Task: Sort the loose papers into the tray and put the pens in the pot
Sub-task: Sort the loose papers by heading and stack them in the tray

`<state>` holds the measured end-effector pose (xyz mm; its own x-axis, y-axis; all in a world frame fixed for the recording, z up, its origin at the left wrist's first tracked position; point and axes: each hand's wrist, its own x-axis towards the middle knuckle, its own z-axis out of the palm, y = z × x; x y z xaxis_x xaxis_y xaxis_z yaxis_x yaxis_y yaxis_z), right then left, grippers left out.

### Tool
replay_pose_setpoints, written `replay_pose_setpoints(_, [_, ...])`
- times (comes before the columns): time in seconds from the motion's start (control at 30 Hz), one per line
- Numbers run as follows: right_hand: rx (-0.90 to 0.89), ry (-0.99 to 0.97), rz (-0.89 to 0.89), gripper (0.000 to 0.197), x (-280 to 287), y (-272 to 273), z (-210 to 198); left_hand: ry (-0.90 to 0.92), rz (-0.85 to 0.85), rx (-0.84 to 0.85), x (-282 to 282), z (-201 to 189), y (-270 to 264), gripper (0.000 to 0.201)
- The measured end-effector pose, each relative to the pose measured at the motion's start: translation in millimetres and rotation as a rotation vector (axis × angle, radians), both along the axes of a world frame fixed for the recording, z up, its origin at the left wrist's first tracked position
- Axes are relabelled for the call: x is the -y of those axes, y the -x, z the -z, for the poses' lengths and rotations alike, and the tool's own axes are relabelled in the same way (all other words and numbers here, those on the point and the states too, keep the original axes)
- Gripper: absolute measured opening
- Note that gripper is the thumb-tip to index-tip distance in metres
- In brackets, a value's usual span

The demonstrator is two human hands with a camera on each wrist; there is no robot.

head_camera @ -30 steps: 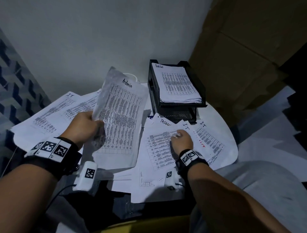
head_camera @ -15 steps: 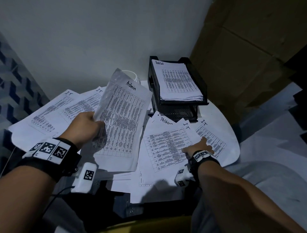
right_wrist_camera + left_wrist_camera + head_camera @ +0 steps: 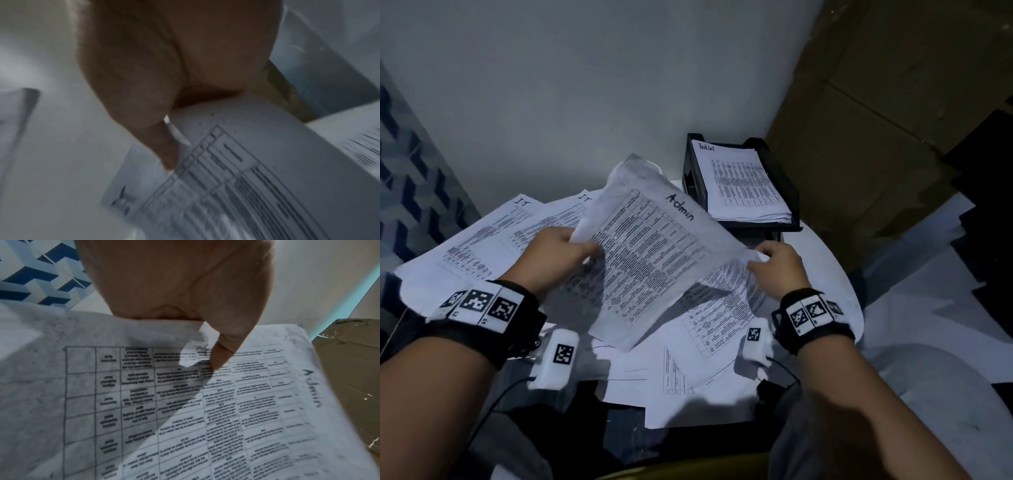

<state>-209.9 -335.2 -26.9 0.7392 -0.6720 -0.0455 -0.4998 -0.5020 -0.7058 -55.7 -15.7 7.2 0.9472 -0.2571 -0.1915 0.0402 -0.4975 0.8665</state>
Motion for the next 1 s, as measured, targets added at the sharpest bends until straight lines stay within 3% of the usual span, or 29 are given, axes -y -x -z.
replay_pose_setpoints(0.1, [0.108, -0.084, -0.165, 0.023, -9, 2, -43, 0.093, 0.052, -0.049, -1, -4, 5, 0.031])
replay_pose_setpoints(0.2, [0.274, -0.306, -0.285, 0.019, -23, 9, -77, 0.168, 0.114, -0.09, -3, -6, 9, 0.072])
replay_pose_setpoints(0.23, [0.316, -0.372, -0.315, 0.017, -27, 10, -84, 0.191, 0.131, -0.091, -3, -6, 10, 0.074])
replay_pose_setpoints(0.37, [0.458, -0.616, -0.414, 0.017, -41, 7, -94, 0.224, 0.197, -0.033, 3, -11, 17, 0.02])
replay_pose_setpoints(0.47, [0.498, -0.739, -0.383, 0.021, -44, -1, -83, 0.16, 0.178, 0.054, 2, -11, 18, 0.03])
replay_pose_setpoints(0.57, [0.479, -0.72, -0.193, 0.011, -31, -11, -58, 0.095, 0.106, 0.133, -1, -10, 15, 0.038])
replay_pose_setpoints(0.7, [0.354, -0.591, 0.171, 0.008, 7, -10, -3, 0.062, 0.032, 0.175, -3, -10, 11, 0.027])
replay_pose_setpoints(0.8, [-0.03, -0.326, 0.294, 0.011, 37, 0, 45, 0.035, 0.015, 0.202, -4, -9, 8, 0.02])
replay_pose_setpoints(0.87, [-0.294, -0.181, 0.319, 0.033, 50, 7, 72, 0.013, 0.007, 0.215, -4, -6, 4, 0.014])
replay_pose_setpoints(1.0, [-0.474, -0.259, 0.513, 0.097, 63, 22, 108, -0.023, 0.025, 0.244, -5, -1, 2, 0.012])
